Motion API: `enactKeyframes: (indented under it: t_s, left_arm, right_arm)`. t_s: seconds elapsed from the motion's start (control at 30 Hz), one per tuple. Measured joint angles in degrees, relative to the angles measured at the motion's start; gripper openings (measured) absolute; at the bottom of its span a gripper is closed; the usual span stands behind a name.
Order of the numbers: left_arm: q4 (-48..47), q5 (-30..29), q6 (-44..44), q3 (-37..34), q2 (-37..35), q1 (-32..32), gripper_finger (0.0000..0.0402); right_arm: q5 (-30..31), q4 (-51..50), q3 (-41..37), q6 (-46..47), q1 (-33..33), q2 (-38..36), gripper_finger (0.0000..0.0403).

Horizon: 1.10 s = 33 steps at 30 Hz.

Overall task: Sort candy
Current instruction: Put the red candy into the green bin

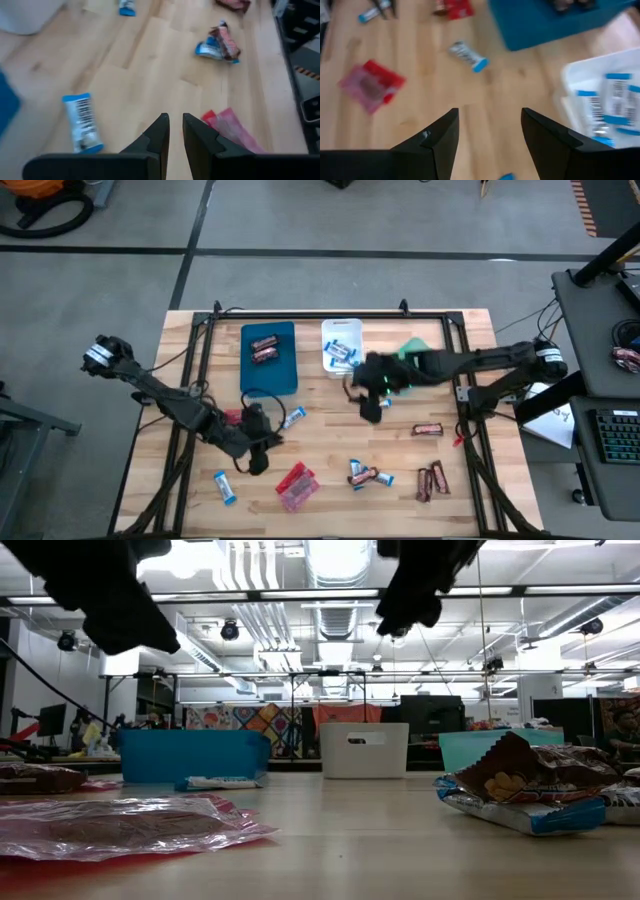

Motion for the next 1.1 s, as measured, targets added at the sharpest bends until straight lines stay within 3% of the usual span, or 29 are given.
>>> enactKeyframes:
  t_s: [0.3,0.57,0.63,0.73,0.93,1.1]
  left_arm:
    - [7.2,1.3,6.8,0.8,12.2,-6.5,0.0038]
    - [7.2,1.4,10.9,9.2,22.8,-8.8,0.004]
    - [7.6,4.8,13.4,12.4,24.7,-9.0,0.0045]
    - [7.4,9.6,17.8,16.2,27.9,-9.4,0.0065]
    - [1.0,9.9,19.5,21.1,32.6,-10.2,0.013]
    - [1.3,9.9,21.1,22.2,33.4,-11.4,0.018]
  right_arm:
    - [3.9,0.1,-2.7,4.9,13.8,0.6,0.0203]
    - [6.0,0.6,-4.5,10.4,21.2,0.6,0.0203]
    - [6.9,0.8,-4.5,11.3,22.4,0.6,0.0203]
    - [8.1,1.6,-4.5,11.4,23.9,0.6,0.0203]
    - [10.5,2.4,-4.5,13.2,25.7,0.6,0.0203]
    - [11.3,2.5,-4.5,15.0,27.0,0.6,0.0203]
